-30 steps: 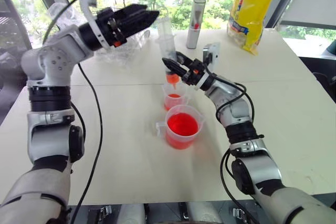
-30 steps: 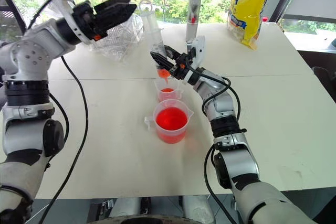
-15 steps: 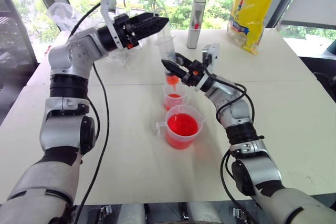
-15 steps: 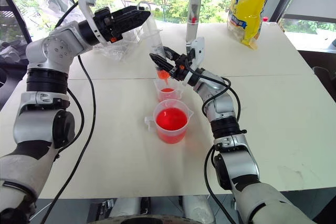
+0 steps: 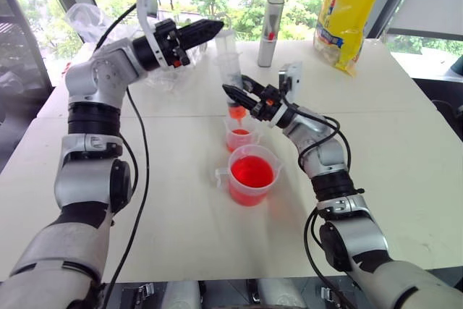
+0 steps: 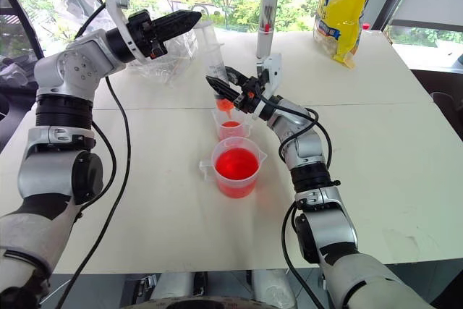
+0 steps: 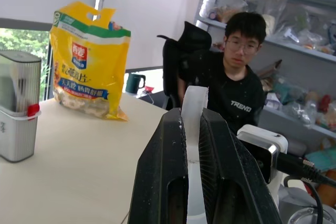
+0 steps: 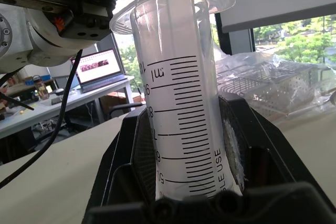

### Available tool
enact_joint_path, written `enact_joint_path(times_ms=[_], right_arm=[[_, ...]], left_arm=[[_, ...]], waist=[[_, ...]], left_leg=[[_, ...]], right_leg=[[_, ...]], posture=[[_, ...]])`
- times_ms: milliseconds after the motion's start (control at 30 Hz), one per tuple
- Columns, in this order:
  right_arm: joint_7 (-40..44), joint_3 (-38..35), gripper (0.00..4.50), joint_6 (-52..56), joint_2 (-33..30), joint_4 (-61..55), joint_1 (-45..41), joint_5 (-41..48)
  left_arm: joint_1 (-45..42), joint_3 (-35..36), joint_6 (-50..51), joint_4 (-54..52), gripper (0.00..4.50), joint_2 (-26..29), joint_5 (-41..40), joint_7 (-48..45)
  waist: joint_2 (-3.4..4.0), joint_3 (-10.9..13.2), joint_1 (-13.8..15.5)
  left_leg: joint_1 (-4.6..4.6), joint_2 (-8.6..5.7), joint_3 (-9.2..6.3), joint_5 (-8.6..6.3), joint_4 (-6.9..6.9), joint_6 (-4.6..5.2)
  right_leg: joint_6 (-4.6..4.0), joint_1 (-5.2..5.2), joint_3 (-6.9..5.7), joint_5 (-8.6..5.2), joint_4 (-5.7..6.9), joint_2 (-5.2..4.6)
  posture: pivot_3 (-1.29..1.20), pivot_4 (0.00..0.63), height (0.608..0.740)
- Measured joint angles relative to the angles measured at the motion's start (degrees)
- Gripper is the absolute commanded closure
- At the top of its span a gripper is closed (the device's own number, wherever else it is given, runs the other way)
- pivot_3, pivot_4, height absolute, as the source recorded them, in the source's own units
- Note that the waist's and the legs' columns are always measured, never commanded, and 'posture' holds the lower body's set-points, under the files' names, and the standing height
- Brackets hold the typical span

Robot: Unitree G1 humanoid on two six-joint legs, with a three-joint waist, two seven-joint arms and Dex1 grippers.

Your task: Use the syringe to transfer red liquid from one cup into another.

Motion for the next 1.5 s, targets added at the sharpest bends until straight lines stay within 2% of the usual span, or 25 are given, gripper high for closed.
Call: enact_joint_path(times_ms=[433, 1033, 1500], right_arm=[[0.51, 0.01, 3.1, 1.15, -0.23, -0.94, 0.1, -0.34], [0.95, -0.17, 3.1, 9.92, -3.8, -11.24, 3.8, 0.44], [0.92, -0.85, 3.1, 10.77, -3.69, -11.82, 3.79, 0.99]], left_arm=[[1.31, -0.72, 0.18, -3.87, 4.38, -0.48, 2.23, -1.74], [4.33, -0.73, 1.55, -7.11, 4.38, -2.79, 2.26, -3.93], [5.75, -0.75, 1.54, -8.36, 4.38, -4.1, 3.52, -3.85]], waist=[[0.0, 0.0, 0.02], [0.0, 0.0, 0.05], [0.0, 0.0, 0.08]], left_leg=[[0.0, 0.01, 0.0, 0.0, 0.0, 0.0], [0.0, 0.0, -0.01, 0.0, 0.01, 0.0], [0.0, 0.0, 0.0, 0.0, 0.01, 0.0]], right_leg=[[0.0, 0.0, 0.0, 0.0, 0.01, 0.0], [0.0, 0.0, 0.0, 0.0, 0.01, 0.0], [0.0, 0.0, 0.01, 0.0, 0.01, 0.01]], posture=[[0.0, 0.15, 0.74], [0.0, 0.15, 0.74], [0.0, 0.15, 0.74]])
